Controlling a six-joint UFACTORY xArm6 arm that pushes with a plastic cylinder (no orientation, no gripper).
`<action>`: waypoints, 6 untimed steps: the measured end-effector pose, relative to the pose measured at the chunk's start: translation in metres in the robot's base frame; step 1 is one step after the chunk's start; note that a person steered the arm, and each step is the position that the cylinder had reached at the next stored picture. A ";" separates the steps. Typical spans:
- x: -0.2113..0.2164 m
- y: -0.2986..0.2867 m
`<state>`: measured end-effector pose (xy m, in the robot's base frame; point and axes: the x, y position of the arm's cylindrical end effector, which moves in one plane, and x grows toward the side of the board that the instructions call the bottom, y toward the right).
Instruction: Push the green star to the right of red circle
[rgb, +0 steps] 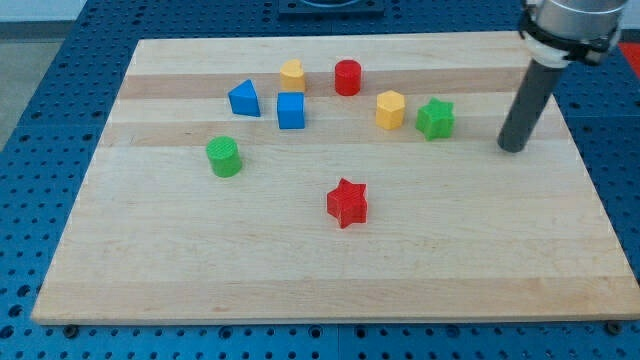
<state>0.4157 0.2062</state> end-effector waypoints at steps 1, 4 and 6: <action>0.000 -0.021; -0.026 -0.077; -0.043 -0.095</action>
<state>0.3728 0.1108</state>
